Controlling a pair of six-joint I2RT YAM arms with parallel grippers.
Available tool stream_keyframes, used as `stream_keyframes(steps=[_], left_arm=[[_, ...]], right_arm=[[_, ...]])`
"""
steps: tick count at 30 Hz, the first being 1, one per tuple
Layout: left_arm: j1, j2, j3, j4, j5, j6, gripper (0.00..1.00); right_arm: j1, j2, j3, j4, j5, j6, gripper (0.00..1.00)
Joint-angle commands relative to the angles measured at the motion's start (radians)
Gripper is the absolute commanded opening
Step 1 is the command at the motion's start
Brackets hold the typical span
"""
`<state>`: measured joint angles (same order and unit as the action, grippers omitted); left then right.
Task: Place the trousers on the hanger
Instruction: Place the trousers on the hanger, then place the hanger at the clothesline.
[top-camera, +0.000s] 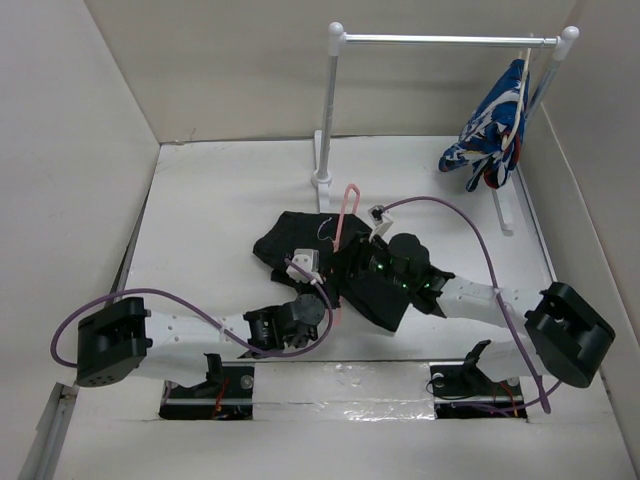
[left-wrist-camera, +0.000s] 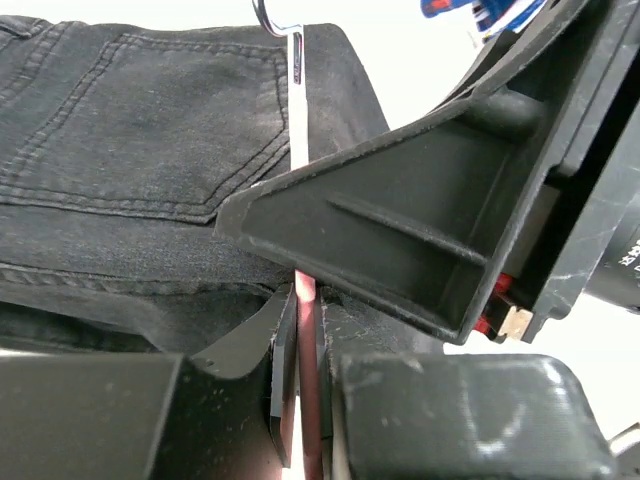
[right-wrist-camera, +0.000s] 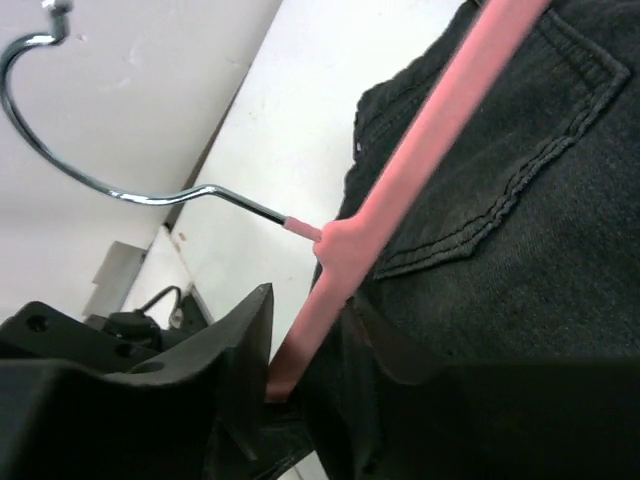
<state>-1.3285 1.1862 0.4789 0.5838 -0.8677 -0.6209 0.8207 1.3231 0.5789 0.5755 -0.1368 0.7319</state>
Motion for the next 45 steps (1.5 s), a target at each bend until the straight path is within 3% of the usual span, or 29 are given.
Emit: stream_keyframes(steps=[1,2,4,5,9,15,18,32,36,45], left_arm=[[-0.006,-0.065,0.033,0.088,0.024,-0.006,0.00],[-0.006,-0.077,0.041,0.073,0.025,-0.005,0.00],[-0.006,-0.091,0.081,0.019,0.029,0.019,0.00],[-0.006,-0.109,0.095,0.002,0.032,0.033,0.00],[-0.006,-0.161,0.190,-0.107,0.081,0.113,0.01],[-0.006,-0.266,0.343,-0.234,0.120,0.188,0.45],[-0.006,-0.327,0.392,-0.272,0.168,0.210,0.60],[-0.006,-0.573,0.480,-0.510,0.093,0.194,0.61],[-0.006,-0.588,0.527,-0.610,0.056,0.201,0.60],[-0.006,-0.652,0.512,-0.668,0.000,0.213,0.60]], right_arm=[[0.021,0.030,0.019,0.162,0.002,0.041,0.31],[0.021,0.036,0.010,0.185,-0.006,0.053,0.21],[0.021,0.041,0.004,0.239,-0.017,0.087,0.14],[0.021,0.045,0.006,0.250,-0.047,0.098,0.05],[-0.002,0.050,0.001,0.378,-0.118,0.189,0.00],[-0.058,0.053,0.068,0.515,-0.178,0.374,0.00],[-0.109,0.050,0.113,0.560,-0.195,0.429,0.00],[-0.419,0.079,0.352,0.483,-0.299,0.581,0.00],[-0.486,0.140,0.484,0.391,-0.323,0.578,0.00],[-0.604,0.367,0.841,0.253,-0.383,0.598,0.00]])
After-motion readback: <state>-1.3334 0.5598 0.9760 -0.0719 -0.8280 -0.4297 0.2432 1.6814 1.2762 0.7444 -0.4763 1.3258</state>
